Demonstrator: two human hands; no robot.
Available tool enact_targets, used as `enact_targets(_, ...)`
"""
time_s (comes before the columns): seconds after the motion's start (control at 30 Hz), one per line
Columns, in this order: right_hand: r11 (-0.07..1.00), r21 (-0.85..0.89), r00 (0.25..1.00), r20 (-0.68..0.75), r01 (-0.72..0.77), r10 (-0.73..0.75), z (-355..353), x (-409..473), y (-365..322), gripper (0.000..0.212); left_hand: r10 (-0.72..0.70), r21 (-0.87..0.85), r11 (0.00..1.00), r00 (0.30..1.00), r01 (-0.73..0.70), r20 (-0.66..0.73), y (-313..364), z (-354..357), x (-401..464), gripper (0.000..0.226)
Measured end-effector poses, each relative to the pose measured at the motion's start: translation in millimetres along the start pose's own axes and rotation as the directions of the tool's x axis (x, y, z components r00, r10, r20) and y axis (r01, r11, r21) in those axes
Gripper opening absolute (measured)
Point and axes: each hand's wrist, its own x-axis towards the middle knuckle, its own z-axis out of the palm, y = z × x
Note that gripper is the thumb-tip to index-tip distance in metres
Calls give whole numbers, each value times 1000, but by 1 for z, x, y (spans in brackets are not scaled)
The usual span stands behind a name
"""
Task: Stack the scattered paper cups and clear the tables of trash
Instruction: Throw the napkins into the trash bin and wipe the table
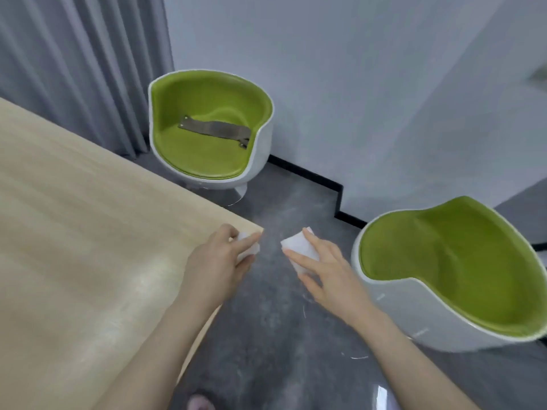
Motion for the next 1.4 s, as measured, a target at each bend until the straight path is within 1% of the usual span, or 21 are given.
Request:
enact_targets(0.07,997,21,996,-52,-78,79,-15,-37,30,52,88,-33,996,996,-87,18,44,19,6,42)
enact_targets(0.13,988,35,983,-104,-151,154,-28,-77,60,53,141,-81,987,989,-137,51,88,43,10,43)
enact_targets(0.27,946,53,934,-150,-320,324,-47,-167,120,54,266,-119,960,961,-255,82,182,91,8,42)
enact_targets(0.43,866,66,847,-188,-495,498,-61,-281,187,52,383,-128,920,918,-369,102,292,155,-2,39)
enact_targets(0.57,772,104,747,-202,-627,634,-68,-364,228,51,482,-153,874,863,-461,154,372,206,-13,38)
enact_targets(0.67,688,125,658,-211,-715,723,-74,-418,255,52,563,-189,825,799,-532,211,428,239,-20,38)
enact_targets(0.77,592,162,552,-235,-789,800,-80,-464,278,53,643,-229,766,720,-601,262,480,270,-23,37)
enact_targets(0.87,505,181,459,-244,-844,854,-83,-503,303,54,709,-260,704,636,-661,304,530,300,-20,39)
enact_targets(0.93,449,196,400,-244,-872,883,-87,-524,324,54,753,-279,656,582,-702,308,564,321,-15,39)
enact_targets(1.07,342,228,280,-262,-912,923,-102,-556,374,53,810,-316,579,486,-752,328,634,362,5,40)
enact_targets(1.23,187,282,108,-275,-941,955,-125,-586,441,54,866,-361,464,328,-809,377,724,415,43,41)
enact_targets(1.4,39,311,-45,-261,-950,964,-145,-611,503,54,908,-401,337,183,-852,376,813,464,71,40)
